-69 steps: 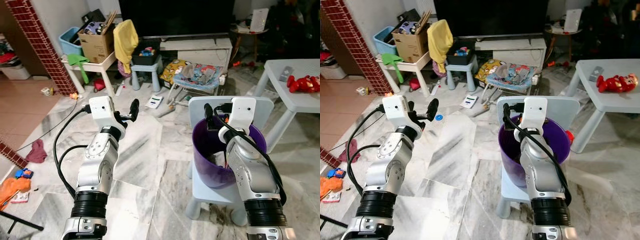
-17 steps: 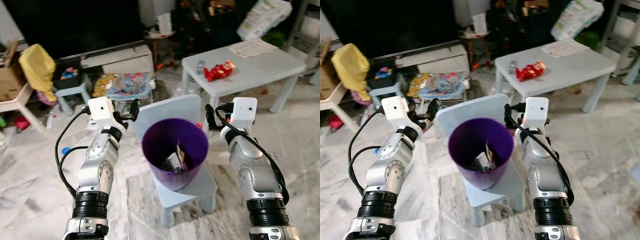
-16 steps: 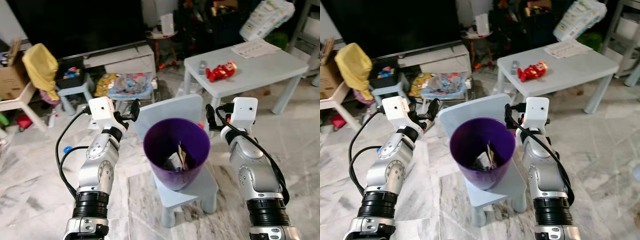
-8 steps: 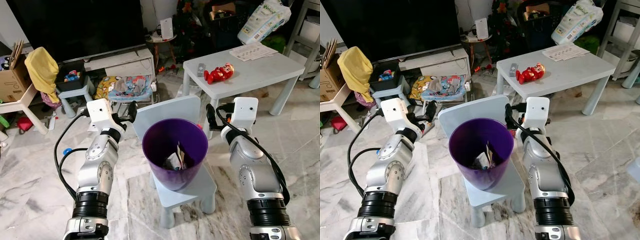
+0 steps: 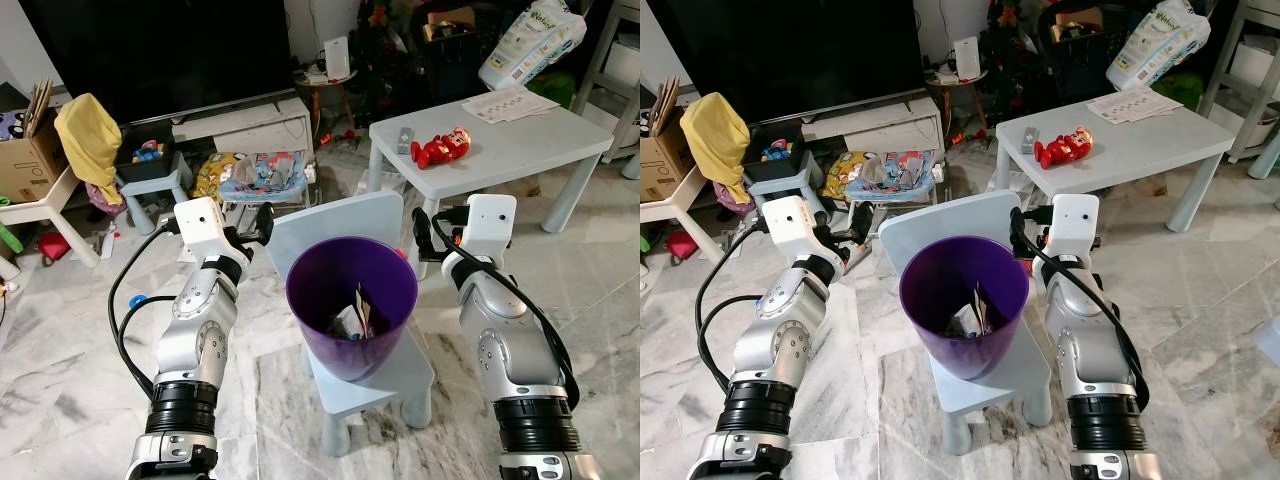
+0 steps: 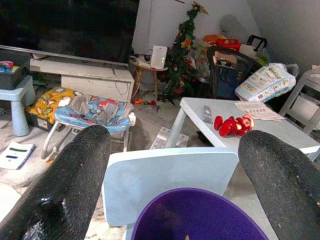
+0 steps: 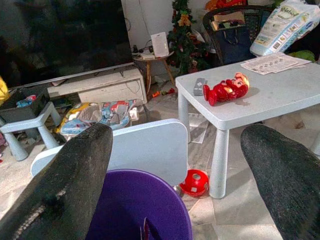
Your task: Picking trash to rubbish bin
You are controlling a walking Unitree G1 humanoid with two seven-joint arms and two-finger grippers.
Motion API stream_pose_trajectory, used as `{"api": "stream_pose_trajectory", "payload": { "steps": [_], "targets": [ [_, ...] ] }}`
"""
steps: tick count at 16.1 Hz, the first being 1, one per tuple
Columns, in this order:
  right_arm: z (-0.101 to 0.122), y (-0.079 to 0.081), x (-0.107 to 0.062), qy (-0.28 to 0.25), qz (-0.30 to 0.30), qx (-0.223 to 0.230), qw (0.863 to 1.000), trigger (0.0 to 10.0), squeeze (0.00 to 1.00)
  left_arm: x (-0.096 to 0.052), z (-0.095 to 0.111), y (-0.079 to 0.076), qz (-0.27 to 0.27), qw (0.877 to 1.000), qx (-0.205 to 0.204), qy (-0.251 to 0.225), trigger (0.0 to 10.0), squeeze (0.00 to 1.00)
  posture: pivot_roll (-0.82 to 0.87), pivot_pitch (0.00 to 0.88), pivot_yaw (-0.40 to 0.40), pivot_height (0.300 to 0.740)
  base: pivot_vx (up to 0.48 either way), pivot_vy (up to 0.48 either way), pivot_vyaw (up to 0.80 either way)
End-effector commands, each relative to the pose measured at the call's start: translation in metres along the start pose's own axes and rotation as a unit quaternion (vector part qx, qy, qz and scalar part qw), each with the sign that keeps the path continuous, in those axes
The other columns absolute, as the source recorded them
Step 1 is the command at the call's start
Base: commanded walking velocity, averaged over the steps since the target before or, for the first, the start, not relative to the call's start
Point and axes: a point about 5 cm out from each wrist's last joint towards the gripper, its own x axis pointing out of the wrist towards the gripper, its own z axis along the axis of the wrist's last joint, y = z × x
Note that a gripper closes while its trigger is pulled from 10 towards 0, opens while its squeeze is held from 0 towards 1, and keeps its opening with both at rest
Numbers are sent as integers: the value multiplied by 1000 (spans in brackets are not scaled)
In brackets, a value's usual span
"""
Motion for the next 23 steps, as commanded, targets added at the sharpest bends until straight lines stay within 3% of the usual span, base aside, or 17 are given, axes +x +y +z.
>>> {"api": "stream_pose_trajectory", "payload": {
  "steps": [1,6,17,23],
  "targets": [
    [9,4,1,-18,6,1,1000,10000,0,2,3,2,4,1000,0,-2,10000,0,-36,0,82,740,0,0,0],
    [9,4,1,-13,5,4,1000,10000,0,0,4,-2,-25,1000,-1,-10,10000,0,-36,0,85,740,0,0,-480],
    [9,3,2,-14,3,3,1000,10000,0,0,4,-2,-27,1000,0,-8,10000,0,-38,0,87,740,318,0,-789],
    [11,2,2,-19,1,1,1000,10000,0,2,3,2,-3,1000,-4,-1,10000,0,-39,0,87,740,0,0,0]
  ]
}}
